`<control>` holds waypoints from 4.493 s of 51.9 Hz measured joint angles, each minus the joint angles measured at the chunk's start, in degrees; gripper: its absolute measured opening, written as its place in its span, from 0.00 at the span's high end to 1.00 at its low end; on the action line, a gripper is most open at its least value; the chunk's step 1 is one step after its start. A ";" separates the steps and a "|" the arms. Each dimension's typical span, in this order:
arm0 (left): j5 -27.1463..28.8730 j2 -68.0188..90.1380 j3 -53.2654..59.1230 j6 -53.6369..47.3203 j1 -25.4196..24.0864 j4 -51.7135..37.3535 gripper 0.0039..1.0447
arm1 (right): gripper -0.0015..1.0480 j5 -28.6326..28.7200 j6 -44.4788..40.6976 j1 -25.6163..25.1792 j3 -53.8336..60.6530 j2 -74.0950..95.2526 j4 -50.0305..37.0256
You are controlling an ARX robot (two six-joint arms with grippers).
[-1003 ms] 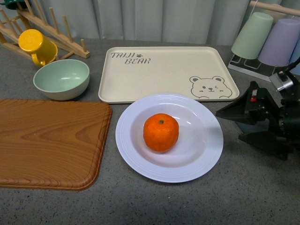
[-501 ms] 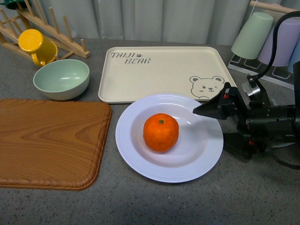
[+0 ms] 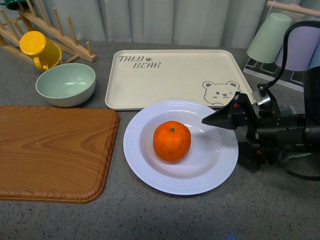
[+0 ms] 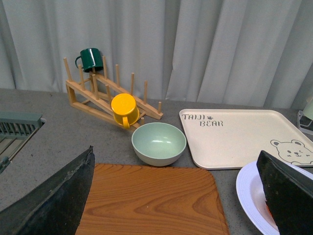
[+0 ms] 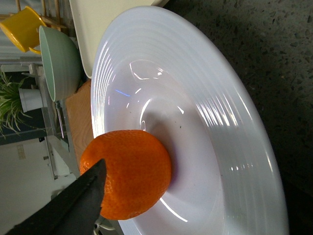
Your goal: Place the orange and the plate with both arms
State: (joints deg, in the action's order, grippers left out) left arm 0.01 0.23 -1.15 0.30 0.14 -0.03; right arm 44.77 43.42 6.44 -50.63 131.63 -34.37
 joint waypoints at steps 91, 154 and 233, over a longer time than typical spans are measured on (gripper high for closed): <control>0.00 0.00 0.00 0.00 0.00 0.00 0.06 | 0.99 6.25 12.85 -0.70 3.28 -0.96 -21.42; 0.00 0.00 0.00 -0.02 0.00 0.00 0.06 | 0.95 -1.84 15.54 -0.39 -51.78 23.76 5.90; 0.00 0.00 0.00 -0.02 0.00 0.00 0.06 | 0.09 -37.51 -33.16 -3.74 20.92 -45.77 3.28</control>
State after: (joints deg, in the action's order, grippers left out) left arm 0.01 0.23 -1.15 0.27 0.14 -0.03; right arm 7.27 10.26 2.70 -29.71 85.86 -31.09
